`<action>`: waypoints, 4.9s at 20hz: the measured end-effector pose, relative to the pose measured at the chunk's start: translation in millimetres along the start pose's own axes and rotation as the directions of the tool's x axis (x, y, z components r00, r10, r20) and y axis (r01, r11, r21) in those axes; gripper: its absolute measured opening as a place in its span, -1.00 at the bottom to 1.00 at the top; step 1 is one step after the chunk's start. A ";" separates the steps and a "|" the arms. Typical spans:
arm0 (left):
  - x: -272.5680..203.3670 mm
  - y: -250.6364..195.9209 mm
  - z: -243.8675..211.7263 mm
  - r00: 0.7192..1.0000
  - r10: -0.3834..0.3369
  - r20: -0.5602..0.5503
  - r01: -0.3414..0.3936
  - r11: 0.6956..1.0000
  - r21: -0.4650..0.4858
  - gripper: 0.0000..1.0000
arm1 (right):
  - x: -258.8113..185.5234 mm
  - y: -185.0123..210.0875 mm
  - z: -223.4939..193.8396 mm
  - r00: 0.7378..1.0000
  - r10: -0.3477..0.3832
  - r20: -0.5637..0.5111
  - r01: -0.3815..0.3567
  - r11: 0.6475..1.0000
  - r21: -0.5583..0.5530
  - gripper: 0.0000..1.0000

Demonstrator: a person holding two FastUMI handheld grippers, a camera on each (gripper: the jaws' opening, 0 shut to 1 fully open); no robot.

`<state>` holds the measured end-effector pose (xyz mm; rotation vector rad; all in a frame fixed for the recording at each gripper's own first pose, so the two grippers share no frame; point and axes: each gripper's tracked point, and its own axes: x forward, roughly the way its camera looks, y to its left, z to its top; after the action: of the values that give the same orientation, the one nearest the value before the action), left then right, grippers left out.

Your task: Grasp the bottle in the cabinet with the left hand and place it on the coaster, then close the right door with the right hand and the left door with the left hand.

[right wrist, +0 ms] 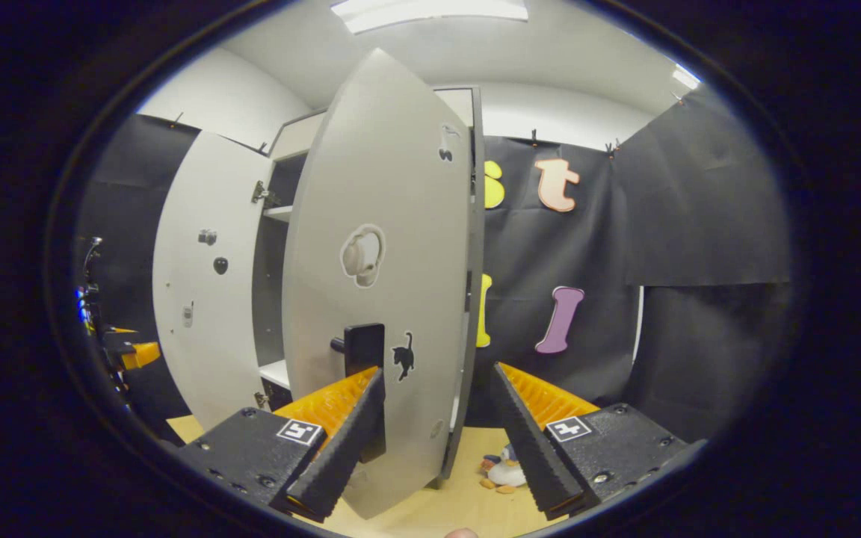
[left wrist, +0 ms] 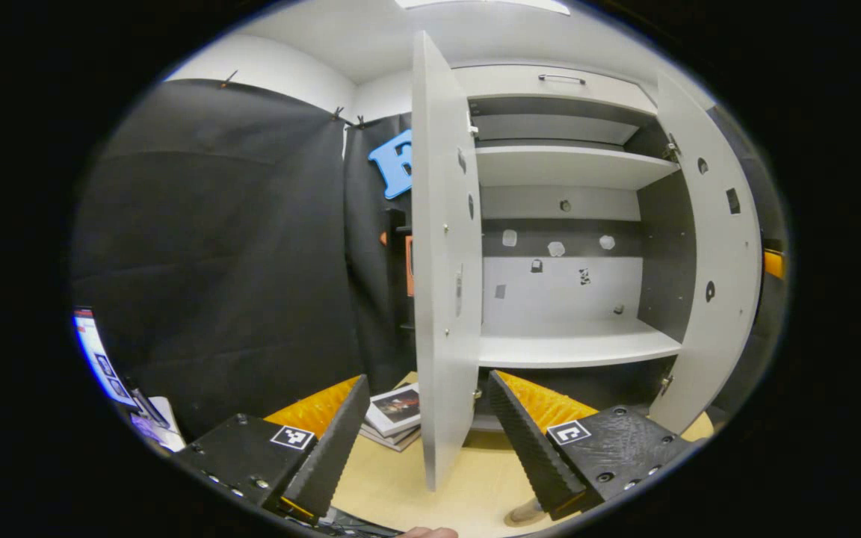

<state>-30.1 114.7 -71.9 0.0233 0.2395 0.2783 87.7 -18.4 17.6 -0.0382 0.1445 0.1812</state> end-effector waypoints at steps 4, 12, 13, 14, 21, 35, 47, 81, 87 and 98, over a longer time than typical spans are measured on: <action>0.3 15.0 -0.7 0.999 0.043 -0.001 -0.043 0.999 0.016 0.95 | 12.7 6.4 0.2 1.000 0.005 0.009 -0.005 0.999 0.037 0.83; 5.9 25.5 13.0 0.999 0.037 0.034 -0.037 0.999 0.002 0.94 | 30.1 36.1 -5.4 0.999 0.045 0.012 -0.046 0.994 0.097 0.89; 5.7 29.1 12.9 0.998 0.044 0.035 -0.044 0.999 0.004 0.95 | 32.8 42.7 -7.8 0.998 0.063 0.008 -0.063 0.991 0.116 0.83; 6.1 32.9 13.7 0.998 0.050 0.035 -0.050 0.999 0.008 0.95 | 34.9 50.7 -7.3 0.996 0.085 0.007 -0.085 0.987 0.134 0.83; 3.1 49.9 15.6 0.997 0.064 0.037 -0.065 0.998 0.020 0.94 | 54.6 88.4 -2.7 0.988 0.155 0.016 -0.155 0.976 0.154 0.83; 41.5 83.4 38.7 1.000 0.002 0.006 -0.002 0.998 -0.058 0.94 | 0.1 37.7 -14.8 0.999 0.044 0.010 -0.045 0.990 0.133 0.89; 77.3 75.6 51.6 0.997 -0.073 0.013 0.074 0.995 -0.064 0.86 | -42.2 -13.1 -28.7 0.995 -0.098 -0.010 0.099 0.989 0.109 0.89; 59.8 -89.0 58.9 0.890 -0.452 0.059 0.454 0.891 -0.024 0.91 | -73.1 -63.2 -51.3 0.982 -0.186 -0.027 0.188 0.977 0.103 0.90; 77.2 -122.6 57.5 0.882 -0.468 0.049 0.469 0.883 -0.001 1.00 | -72.8 -65.7 -51.9 0.981 -0.194 -0.030 0.196 0.975 0.101 0.90; 82.3 -158.9 68.3 0.875 -0.480 0.059 0.480 0.877 0.006 1.00 | -73.7 -55.2 -41.0 0.983 -0.185 -0.010 0.186 0.979 0.086 0.86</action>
<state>105.7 -14.7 -33.5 -0.0374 0.1784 -0.2199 20.3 -87.8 -10.8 0.0345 0.1498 -0.0116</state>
